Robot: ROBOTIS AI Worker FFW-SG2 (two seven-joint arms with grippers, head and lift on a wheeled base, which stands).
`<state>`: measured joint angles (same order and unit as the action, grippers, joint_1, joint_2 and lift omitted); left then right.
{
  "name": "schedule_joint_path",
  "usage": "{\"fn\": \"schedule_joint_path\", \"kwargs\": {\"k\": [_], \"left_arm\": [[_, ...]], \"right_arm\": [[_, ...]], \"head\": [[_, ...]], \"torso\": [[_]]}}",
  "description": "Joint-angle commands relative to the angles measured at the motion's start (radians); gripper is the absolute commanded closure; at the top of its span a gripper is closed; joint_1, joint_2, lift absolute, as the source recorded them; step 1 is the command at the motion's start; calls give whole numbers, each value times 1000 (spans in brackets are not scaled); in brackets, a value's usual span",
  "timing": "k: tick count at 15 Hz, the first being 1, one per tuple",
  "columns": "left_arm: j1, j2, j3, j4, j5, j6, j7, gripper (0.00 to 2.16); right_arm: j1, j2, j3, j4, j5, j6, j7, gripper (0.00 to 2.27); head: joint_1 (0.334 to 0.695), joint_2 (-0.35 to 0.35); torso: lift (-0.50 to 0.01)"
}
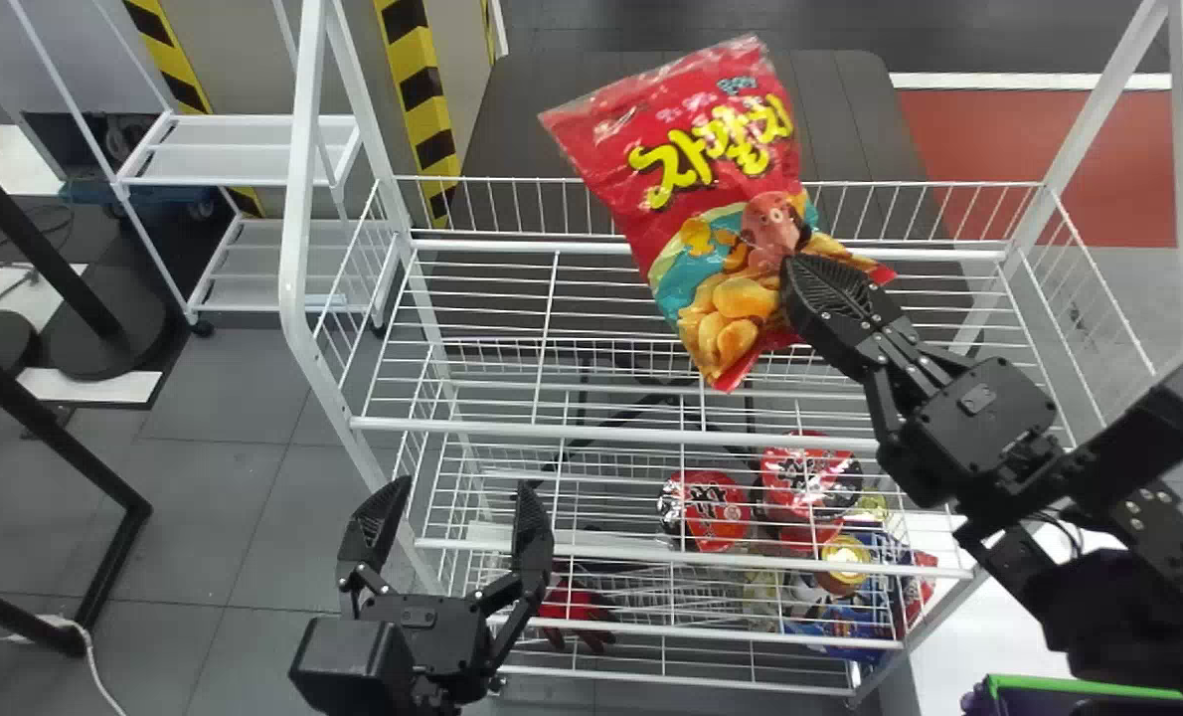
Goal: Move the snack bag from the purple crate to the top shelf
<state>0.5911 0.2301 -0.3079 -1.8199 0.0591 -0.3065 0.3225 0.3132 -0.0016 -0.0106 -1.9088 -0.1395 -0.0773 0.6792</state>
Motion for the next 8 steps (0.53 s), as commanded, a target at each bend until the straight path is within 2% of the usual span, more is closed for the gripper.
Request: {"fn": "schedule_joint_path", "kwargs": {"k": [1,6,8], "left_arm": [[4,0,4,5,7,-26,-3,107],[9,8,4,-5,13,-26,-17,103],[12,12,7,-7,16,-29,-17,103]], "right_arm": [[-57,2,17,73,-3,12,-7,1656],[-157,2,61,202,35,15,-35,1652],[-198,2,97,258,47,9,-69,1652]], "head": [[695,80],[695,104],[695,111]], "torso": [[0],[0],[0]]}}
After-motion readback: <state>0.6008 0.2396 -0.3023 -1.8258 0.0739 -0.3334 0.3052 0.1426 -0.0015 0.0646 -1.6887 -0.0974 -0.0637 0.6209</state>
